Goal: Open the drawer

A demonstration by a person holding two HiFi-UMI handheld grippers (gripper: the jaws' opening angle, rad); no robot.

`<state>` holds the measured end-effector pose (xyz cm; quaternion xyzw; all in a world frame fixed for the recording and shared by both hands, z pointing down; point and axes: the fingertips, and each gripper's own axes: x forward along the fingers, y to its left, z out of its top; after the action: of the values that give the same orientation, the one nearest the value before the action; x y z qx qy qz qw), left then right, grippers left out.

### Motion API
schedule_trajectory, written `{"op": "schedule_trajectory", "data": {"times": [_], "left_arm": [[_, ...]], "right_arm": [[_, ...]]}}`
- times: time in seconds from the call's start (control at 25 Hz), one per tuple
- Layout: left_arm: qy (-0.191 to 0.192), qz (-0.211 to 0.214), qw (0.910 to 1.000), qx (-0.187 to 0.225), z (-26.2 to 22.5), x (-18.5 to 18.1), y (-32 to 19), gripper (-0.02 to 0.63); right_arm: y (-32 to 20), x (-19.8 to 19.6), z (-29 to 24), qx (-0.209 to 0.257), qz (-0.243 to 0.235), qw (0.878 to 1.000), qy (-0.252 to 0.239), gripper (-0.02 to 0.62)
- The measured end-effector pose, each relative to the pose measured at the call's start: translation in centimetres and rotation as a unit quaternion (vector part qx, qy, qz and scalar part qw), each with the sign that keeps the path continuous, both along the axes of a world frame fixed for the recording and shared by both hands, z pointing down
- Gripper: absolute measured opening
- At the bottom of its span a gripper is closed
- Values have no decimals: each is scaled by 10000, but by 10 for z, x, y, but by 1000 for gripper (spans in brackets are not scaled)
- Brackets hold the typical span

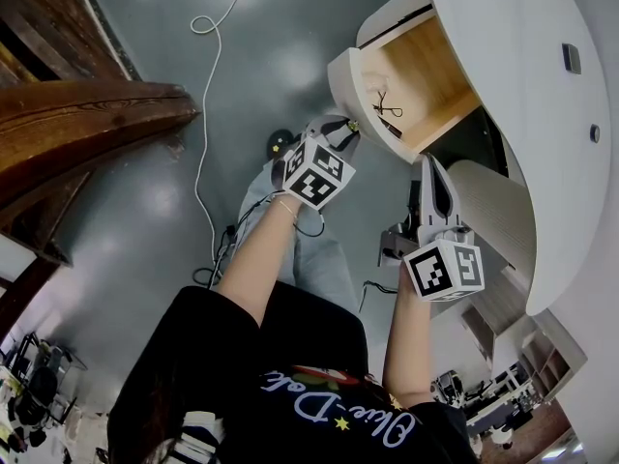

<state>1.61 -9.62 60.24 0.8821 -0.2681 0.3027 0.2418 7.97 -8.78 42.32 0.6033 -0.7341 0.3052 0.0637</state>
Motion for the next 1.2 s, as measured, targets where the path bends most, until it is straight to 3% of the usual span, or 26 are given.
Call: {"op": "schedule_trajectory", "data": {"times": [0.52, 0.76, 0.88, 1.0, 1.2], "left_arm": [[-48, -7, 10000, -1, -5, -6, 3, 114], [12, -399, 9991, 121, -27, -28, -2, 110], [4, -533, 9982, 279, -43, -38, -9, 92], [25, -643, 9966, 509, -64, -44, -17, 32], [34, -714, 9945, 760, -87, -41, -16, 6]], "right_arm": [[11, -2, -2, 7, 60, 10000, -49, -2], [11, -3, -9, 117, 67, 9998, -120, -2], [12, -2, -13, 173, 70, 9997, -162, -2], [13, 2, -20, 239, 98, 9995, -207, -2], [18, 16, -33, 351, 109, 9990, -246, -2]]}}
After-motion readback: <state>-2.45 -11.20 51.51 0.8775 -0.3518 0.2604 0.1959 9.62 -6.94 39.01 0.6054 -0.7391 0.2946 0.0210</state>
